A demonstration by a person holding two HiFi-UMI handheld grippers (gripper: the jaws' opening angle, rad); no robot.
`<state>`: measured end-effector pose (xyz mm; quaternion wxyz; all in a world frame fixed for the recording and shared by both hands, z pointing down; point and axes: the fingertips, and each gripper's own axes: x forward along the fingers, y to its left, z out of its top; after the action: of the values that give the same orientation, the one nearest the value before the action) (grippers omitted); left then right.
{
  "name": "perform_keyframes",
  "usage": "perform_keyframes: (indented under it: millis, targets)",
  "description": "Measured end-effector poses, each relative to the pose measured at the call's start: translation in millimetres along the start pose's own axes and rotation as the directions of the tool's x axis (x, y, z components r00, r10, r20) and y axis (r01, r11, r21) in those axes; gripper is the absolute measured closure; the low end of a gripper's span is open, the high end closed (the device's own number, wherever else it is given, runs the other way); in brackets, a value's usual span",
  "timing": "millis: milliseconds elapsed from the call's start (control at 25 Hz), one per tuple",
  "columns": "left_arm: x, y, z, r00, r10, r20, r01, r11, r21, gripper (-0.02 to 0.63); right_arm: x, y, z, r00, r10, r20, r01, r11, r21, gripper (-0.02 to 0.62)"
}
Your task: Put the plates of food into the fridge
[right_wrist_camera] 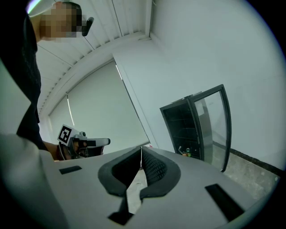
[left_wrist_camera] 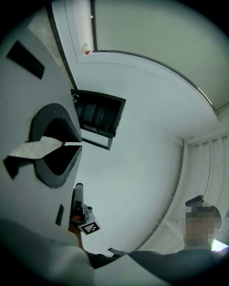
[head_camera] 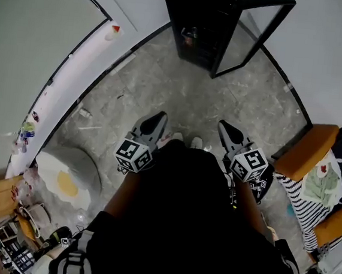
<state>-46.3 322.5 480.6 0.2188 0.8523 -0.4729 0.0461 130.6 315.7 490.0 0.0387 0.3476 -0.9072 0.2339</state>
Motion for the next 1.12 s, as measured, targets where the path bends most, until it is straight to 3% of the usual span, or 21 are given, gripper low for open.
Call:
perform_keyframes:
  millis: [480, 1120]
  targets:
    - [26, 2, 9, 1.000, 0.012, -0.001, -0.012, 1.000, 0.019, 0.569, -3, -28, 0, 1.000, -0.014, -0.001, 0.014, 0.999, 0.042, 0.571]
    - [71, 49, 30, 1.000, -0.025, 0.005, 0.025, 1.000, -0.005, 0.569, 60, -50, 24, 0.999, -0.017, -0.039, 0.017, 1.000, 0.000, 0.571]
